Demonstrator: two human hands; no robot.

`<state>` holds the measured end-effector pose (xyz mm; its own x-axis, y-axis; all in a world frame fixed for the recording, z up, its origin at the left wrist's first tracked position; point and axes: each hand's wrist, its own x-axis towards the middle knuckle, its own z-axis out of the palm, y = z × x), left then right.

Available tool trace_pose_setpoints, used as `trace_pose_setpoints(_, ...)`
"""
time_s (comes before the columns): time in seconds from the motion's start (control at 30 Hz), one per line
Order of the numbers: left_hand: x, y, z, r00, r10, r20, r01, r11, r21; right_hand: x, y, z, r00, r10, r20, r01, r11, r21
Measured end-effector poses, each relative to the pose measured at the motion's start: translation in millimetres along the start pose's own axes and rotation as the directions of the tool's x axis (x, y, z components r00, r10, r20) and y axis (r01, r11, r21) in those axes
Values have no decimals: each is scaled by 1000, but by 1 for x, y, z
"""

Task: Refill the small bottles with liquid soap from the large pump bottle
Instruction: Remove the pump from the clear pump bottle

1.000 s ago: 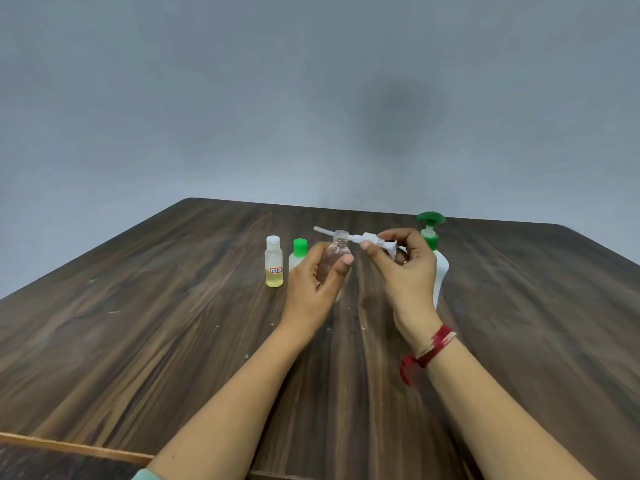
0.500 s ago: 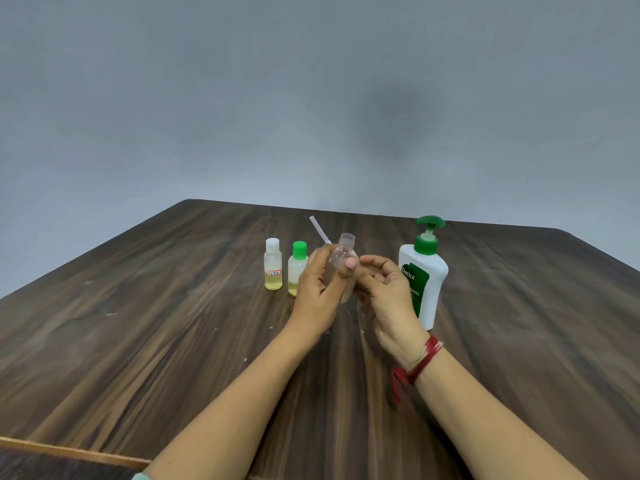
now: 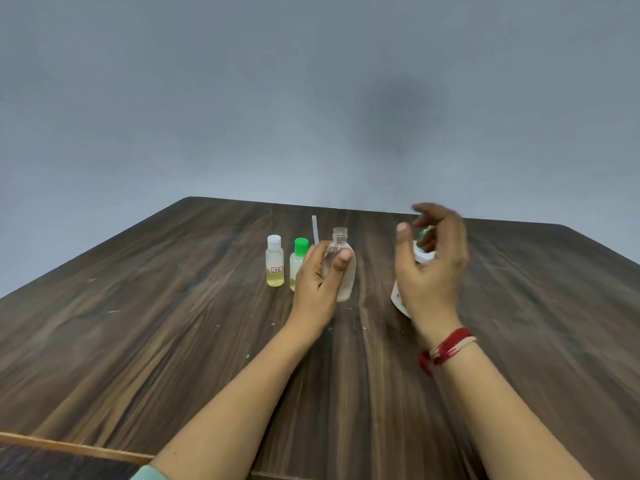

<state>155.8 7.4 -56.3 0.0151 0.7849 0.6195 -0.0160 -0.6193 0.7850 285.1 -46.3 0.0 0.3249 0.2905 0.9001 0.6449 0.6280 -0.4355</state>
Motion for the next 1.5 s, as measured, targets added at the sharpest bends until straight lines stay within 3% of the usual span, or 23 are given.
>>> trace_pose_setpoints(0.07, 0, -3, 0, 1000, -20, 2, 20, 1000, -10, 14, 10, -11, 988, -102, -116, 84, 985, -150)
trace_pose_setpoints(0.13, 1, -6, 1, 999, -47, -2, 47, 999, -25, 25, 24, -22, 988, 31, -149, -60, 979, -194)
trace_pose_setpoints(0.27, 1, -8, 0, 994, -107, 2, 107, 993, -47, 32, 50, -37, 949, 311, 52, -284, 915, -286)
trace_pose_setpoints(0.47, 0, -10, 1, 989, -147, 31, 148, 987, -61, 25, 67, -37, 820, 479, 313, -389, 867, -311)
trace_pose_setpoints(0.73, 1, -11, 0, 989, -141, 43, 142, 990, -22, 15, 74, -29, 798, 448, 403, -442, 890, -114)
trace_pose_setpoints(0.97, 2, -8, -2, 978, -188, 92, 189, 982, -5, 11, 74, -25, 820, 437, 370, -418, 898, -133)
trace_pose_setpoints(1.03, 2, -9, -3, 974, -200, 109, 202, 979, -7, 13, 67, -28, 918, 305, 252, -252, 942, -222)
trace_pose_setpoints(1.1, 3, -10, -3, 972, -200, 120, 201, 980, 3, 16, 54, -30, 995, -12, 102, 39, 964, -264)
trace_pose_setpoints(1.17, 4, -7, -4, 974, -188, 123, 190, 982, -6, 15, 39, -23, 964, -265, 7, 261, 948, -182)
trace_pose_setpoints(1.23, 6, -2, -6, 978, -173, 118, 179, 983, -43, 5, 22, -10, 949, -306, 72, 309, 950, -37)
trace_pose_setpoints(1.33, 7, 7, -8, 986, -127, 109, 139, 984, -115, -14, 14, 11, 933, -5, 360, -12, 999, 45)
trace_pose_setpoints(1.43, 9, 11, -10, 987, -97, 125, 119, 975, -185, -25, 18, 21, 775, 264, 575, -346, 938, 36)
trace_pose_setpoints(1.5, 9, 14, -10, 981, -114, 155, 141, 975, -174, -24, 19, 23, 632, 409, 659, -589, 805, 65)
